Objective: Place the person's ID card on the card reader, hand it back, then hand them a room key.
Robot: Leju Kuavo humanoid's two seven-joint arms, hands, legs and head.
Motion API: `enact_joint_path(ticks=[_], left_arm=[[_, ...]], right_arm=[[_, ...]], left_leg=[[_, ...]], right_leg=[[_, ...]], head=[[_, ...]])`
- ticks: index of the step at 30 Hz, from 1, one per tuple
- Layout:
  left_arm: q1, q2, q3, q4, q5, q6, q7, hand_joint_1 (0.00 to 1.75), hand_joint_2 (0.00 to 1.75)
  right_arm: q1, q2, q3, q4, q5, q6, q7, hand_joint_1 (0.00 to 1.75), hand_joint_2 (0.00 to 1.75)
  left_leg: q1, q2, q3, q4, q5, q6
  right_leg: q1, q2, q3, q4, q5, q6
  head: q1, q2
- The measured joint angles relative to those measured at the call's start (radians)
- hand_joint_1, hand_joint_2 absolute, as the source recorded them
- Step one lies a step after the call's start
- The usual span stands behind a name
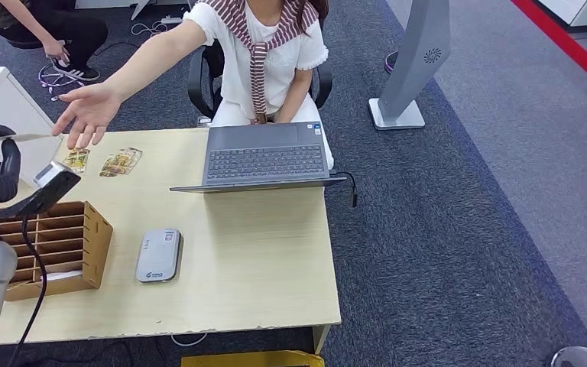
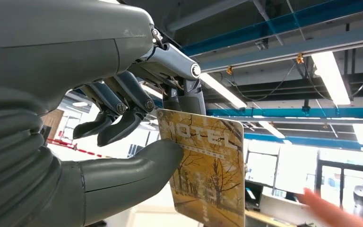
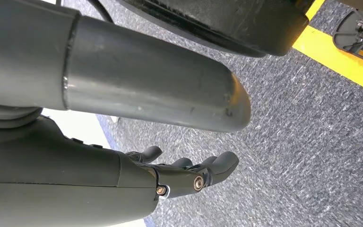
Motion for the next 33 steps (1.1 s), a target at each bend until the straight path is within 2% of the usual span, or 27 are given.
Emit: enact_joint_path(ticks=[2,5,8,12,16,25,33], left_arm=[[-0.081,-0.014,-0.023,0.112,-0.014,0.023,0.007,1.75,1.75],[-0.162,-0.038,-0.046,0.234,-0.026,0.044,0.012,1.75,1.75],[-0.206,-0.055,-0.063,0.314,-0.035,0.053,0.015,1.75,1.75],[-0.229,-0.069,-0.075,0.375,-0.038,0.058,0.02,1.75,1.75],[-0.232,-0.075,-0.083,0.411,-0.035,0.06,0.025,0.0,1.75],[-0.216,-0.077,-0.086,0.438,-0.006,0.094,0.021,0.0,1.75],[-0.141,-0.072,-0.086,0.401,0.075,0.133,-0.028,0.0,1.75]], right_arm=[[-0.001,0.0,0.004,0.0,-0.001,0.003,0.003,0.0,0.0],[0.0,0.0,0.005,0.0,-0.003,0.008,0.009,0.0,0.0],[0.0,0.0,0.005,0.0,-0.005,0.01,0.009,0.0,0.0],[0.001,0.0,0.005,0.0,-0.006,0.014,0.006,0.0,0.0],[0.003,0.0,0.005,0.0,-0.005,0.015,0.007,0.0,0.0],[0.004,0.0,0.005,0.0,-0.006,0.018,0.012,0.0,0.0],[0.005,0.0,0.005,0.0,-0.009,0.02,0.016,0.0,0.0]], left_leg=[[0.0,0.002,0.0,0.0,0.0,0.0],[0.0,0.002,0.0,0.0,0.0,0.0],[0.0,0.002,0.0,0.0,-0.001,0.0],[0.0,0.002,0.0,0.0,-0.001,0.0],[0.0,0.002,-0.001,0.0,-0.001,0.0],[0.0,0.002,-0.001,0.0,-0.001,0.0],[0.0,0.002,-0.002,0.0,-0.001,0.0]], right_leg=[[0.0,0.002,0.0,0.0,0.0,0.0],[0.0,0.003,-0.001,0.0,0.0,0.0],[0.0,0.003,-0.001,0.0,0.0,0.0],[0.0,0.004,-0.002,0.0,0.0,0.0],[0.0,0.005,-0.002,0.0,-0.001,0.0],[0.0,0.005,-0.002,0.0,-0.001,0.0],[0.0,0.005,-0.002,0.0,-0.001,0.001]], head=[[0.0,0.0],[0.0,0.0],[0.0,0.0],[0.0,0.0],[0.0,0.0],[0.0,0.0],[0.0,0.0]])
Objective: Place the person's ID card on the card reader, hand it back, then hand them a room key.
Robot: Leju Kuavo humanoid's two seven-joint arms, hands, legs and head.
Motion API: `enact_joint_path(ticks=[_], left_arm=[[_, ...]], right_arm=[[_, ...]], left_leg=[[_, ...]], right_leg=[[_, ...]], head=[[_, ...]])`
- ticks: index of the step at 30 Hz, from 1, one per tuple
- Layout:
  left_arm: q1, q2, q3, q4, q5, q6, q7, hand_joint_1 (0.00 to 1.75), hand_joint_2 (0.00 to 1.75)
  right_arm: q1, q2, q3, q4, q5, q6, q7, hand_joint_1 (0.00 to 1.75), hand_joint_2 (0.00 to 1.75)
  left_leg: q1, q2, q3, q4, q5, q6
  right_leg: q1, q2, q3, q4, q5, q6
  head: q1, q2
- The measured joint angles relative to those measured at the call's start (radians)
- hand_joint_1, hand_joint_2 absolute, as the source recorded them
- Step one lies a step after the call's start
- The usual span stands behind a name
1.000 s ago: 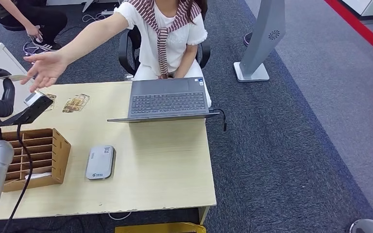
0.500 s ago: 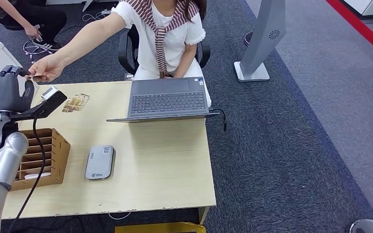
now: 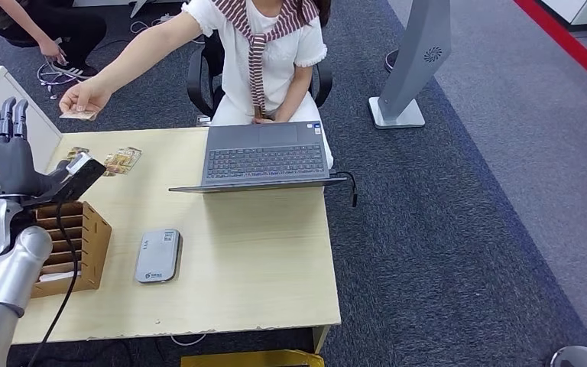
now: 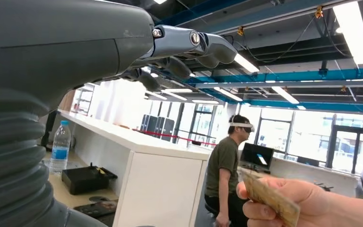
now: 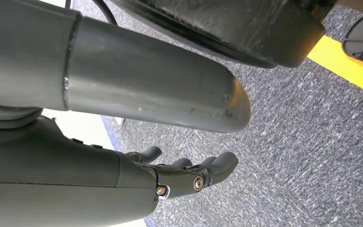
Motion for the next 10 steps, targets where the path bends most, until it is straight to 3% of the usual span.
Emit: enact_joint_path(ticks=[4,10], left_arm=[[0.106,0.007,0.02,-0.125,0.197,-0.005,-0.106,0.0,1.75],[0.412,0.001,0.173,-0.484,0.625,-0.092,-0.308,0.0,1.75]], right_arm=[[0.002,0.0,0.0,0.0,-0.02,-0.001,0.0,0.0,0.0],[0.014,0.0,-0.009,0.0,-0.052,-0.004,-0.001,0.0,0.0]], left_leg=[[0.0,0.002,0.0,0.0,-0.001,-0.001],[0.0,0.012,0.003,0.0,-0.007,-0.001]], right_leg=[[-0.001,0.001,0.0,0.0,0.0,0.0],[0.0,0.01,-0.001,0.0,-0.003,-0.001]], head=[[0.0,0.0],[0.0,0.0]])
